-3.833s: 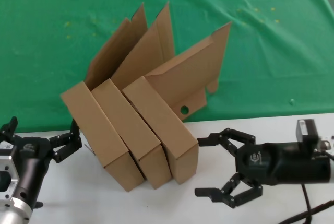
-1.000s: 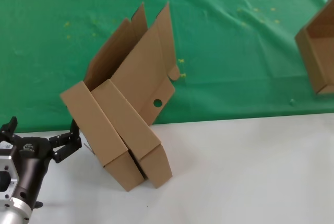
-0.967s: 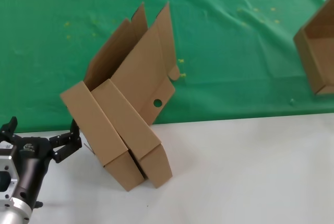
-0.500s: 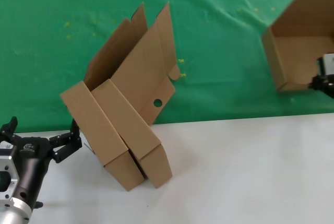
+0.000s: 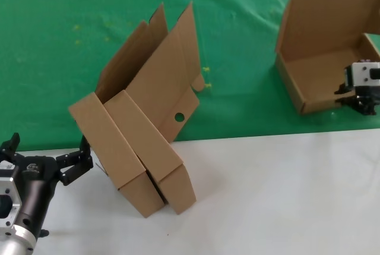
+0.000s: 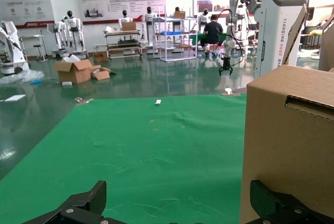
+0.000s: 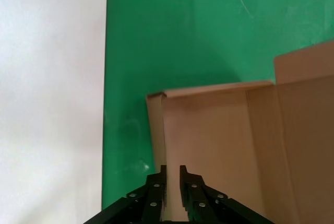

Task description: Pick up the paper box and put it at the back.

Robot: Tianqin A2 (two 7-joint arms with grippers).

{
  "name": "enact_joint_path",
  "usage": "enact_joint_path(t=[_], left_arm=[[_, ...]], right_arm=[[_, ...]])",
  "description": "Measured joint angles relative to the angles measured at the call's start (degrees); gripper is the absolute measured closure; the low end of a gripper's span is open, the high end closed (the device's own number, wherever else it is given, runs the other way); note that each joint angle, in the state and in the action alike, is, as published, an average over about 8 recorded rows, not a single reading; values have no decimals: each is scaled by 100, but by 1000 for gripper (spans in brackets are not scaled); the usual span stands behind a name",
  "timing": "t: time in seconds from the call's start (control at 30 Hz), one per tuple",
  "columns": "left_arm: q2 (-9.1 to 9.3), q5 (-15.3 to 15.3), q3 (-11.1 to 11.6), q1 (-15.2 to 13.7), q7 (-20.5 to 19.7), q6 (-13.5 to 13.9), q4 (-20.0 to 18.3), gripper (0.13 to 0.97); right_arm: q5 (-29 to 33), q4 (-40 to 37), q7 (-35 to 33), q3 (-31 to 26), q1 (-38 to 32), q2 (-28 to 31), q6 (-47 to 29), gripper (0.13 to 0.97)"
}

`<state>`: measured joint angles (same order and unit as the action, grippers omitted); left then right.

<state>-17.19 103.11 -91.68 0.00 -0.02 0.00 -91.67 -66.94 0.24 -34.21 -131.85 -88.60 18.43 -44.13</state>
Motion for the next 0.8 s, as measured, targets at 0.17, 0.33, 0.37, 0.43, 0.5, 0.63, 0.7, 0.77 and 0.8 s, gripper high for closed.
enact_joint_path(t=[0.17, 0.33, 0.37, 0.43, 0.5, 0.63, 0.7, 0.77, 0.8], left_arm=[[0, 0, 0, 0, 0, 0, 0, 132], [0, 0, 0, 0, 0, 0, 0, 132], [0, 0, 0, 0, 0, 0, 0, 132], [0, 0, 0, 0, 0, 0, 0, 132], [0, 0, 0, 0, 0, 0, 0, 132], [0, 0, 0, 0, 0, 0, 0, 132], [0, 0, 0, 0, 0, 0, 0, 132], [0, 0, 0, 0, 0, 0, 0, 132], [0, 0, 0, 0, 0, 0, 0, 132]], right_arm=[[-49, 1, -20, 95, 41, -14, -23, 886], [-139, 2, -66, 223, 41, -16, -110, 842], [-160, 2, -81, 252, 29, -11, -146, 827], [-207, 3, -132, 310, -8, 12, -241, 798], [-273, 6, -216, 387, -64, 56, -336, 768], [-538, 20, -435, 671, -208, 215, -534, 700], [-759, 44, -516, 901, -269, 331, -673, 654], [-1059, 162, -483, 1201, -262, 488, -874, 609], [-1221, 260, -427, 1359, -224, 577, -987, 586]])
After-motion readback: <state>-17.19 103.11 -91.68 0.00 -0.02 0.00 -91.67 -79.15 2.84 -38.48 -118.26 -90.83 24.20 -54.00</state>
